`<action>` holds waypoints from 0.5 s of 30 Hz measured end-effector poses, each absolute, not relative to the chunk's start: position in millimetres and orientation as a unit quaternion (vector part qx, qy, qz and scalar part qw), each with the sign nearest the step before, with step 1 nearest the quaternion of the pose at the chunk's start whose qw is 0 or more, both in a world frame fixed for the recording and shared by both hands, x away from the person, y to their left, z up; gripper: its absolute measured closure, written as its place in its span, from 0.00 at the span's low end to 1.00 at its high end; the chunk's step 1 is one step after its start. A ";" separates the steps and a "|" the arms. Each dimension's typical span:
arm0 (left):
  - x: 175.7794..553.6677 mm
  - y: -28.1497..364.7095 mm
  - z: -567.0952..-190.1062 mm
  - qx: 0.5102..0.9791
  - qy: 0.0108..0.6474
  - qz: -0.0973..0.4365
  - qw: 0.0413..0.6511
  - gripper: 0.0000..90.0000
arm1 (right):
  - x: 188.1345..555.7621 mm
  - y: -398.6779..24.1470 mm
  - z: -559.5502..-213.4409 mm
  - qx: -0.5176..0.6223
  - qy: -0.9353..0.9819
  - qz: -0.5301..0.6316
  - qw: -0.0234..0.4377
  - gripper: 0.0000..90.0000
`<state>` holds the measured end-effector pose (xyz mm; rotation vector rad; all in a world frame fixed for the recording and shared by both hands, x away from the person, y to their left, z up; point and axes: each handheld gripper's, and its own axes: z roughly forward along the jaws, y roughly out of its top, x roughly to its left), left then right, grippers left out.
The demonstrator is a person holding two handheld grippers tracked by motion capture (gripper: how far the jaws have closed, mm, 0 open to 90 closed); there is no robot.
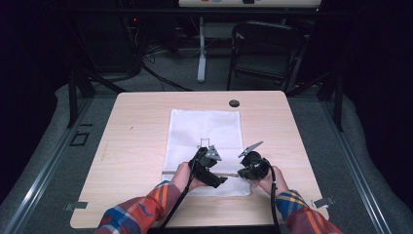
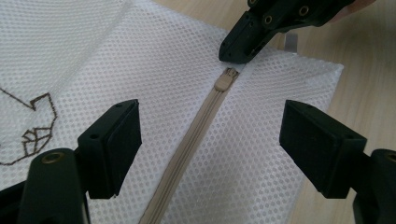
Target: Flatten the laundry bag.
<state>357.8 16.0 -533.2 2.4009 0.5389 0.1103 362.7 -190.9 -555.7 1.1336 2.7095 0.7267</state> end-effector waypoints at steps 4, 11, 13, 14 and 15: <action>359.2 10.9 -536.7 0.921 0.203 0.036 0.331 0.26 | 361.9 -189.7 -556.9 0.378 0.890 0.249 0.057 1.00; 361.4 3.6 -541.6 0.922 0.195 0.025 0.333 0.34 | 362.4 -190.7 -556.2 0.372 0.894 0.244 0.058 1.00; 361.4 1.1 -543.0 0.924 0.192 0.025 0.330 0.37 | 362.2 -190.9 -555.9 0.372 0.894 0.241 0.059 1.00; 361.3 -0.3 -544.1 0.924 0.189 0.024 0.331 0.39 | 362.2 -191.2 -555.8 0.371 0.895 0.239 0.060 1.00; 361.5 -1.7 -544.9 0.924 0.188 0.022 0.332 0.41 | 362.0 -191.5 -555.6 0.370 0.896 0.238 0.061 1.00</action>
